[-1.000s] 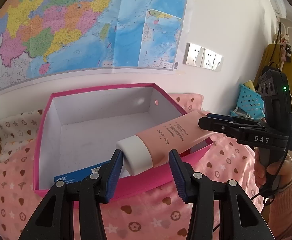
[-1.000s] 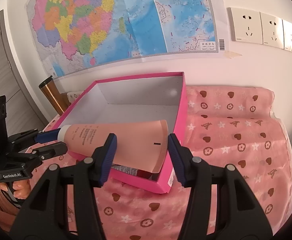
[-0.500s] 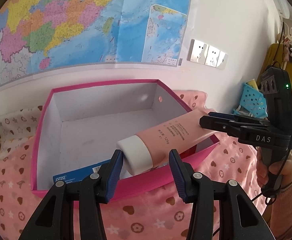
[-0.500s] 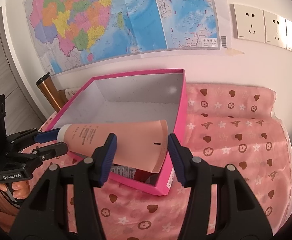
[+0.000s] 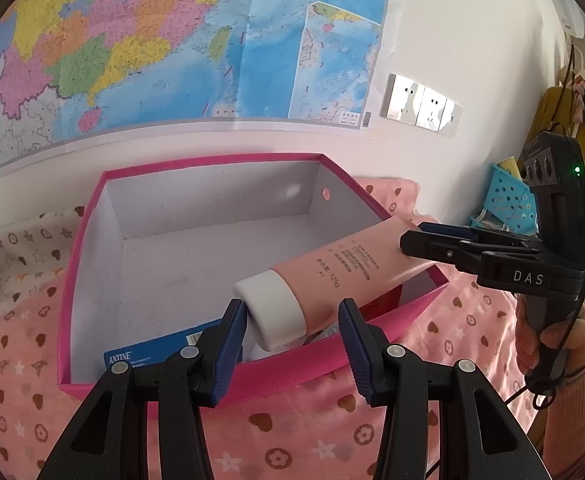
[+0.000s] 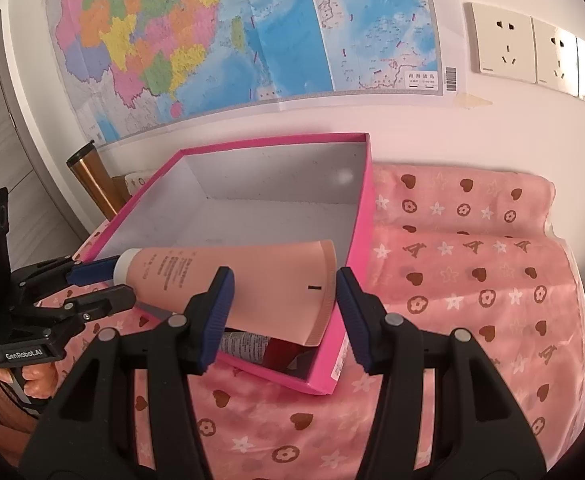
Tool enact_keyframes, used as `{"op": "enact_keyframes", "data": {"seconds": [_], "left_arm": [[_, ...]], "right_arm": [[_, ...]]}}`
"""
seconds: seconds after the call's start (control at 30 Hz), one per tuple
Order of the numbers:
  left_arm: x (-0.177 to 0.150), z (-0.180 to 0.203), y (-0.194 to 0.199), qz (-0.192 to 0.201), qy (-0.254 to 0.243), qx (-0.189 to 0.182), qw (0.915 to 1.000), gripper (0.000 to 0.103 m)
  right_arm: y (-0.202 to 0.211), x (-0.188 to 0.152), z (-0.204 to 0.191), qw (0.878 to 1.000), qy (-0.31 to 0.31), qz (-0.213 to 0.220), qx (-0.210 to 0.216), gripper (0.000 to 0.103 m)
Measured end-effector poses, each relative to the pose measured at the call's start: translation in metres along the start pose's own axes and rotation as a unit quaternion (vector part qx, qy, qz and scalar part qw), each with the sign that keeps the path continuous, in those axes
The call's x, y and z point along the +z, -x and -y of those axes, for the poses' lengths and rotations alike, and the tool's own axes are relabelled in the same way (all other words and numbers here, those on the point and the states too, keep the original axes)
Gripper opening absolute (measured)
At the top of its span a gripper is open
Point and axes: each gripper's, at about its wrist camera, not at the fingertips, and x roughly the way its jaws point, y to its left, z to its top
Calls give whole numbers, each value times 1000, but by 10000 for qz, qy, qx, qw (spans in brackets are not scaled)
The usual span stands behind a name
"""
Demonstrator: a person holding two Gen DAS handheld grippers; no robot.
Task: Organize rigid objects
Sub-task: 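Lower the pink tube into the box and open the right gripper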
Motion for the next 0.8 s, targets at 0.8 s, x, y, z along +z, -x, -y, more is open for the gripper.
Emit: {"op": "enact_keyframes", "data": {"seconds": [0.8], "left_arm": [[0, -12, -20, -235, 115, 46, 9996, 48]], "right_arm": [[-15, 7, -13, 9980, 472, -158, -401, 57]]}}
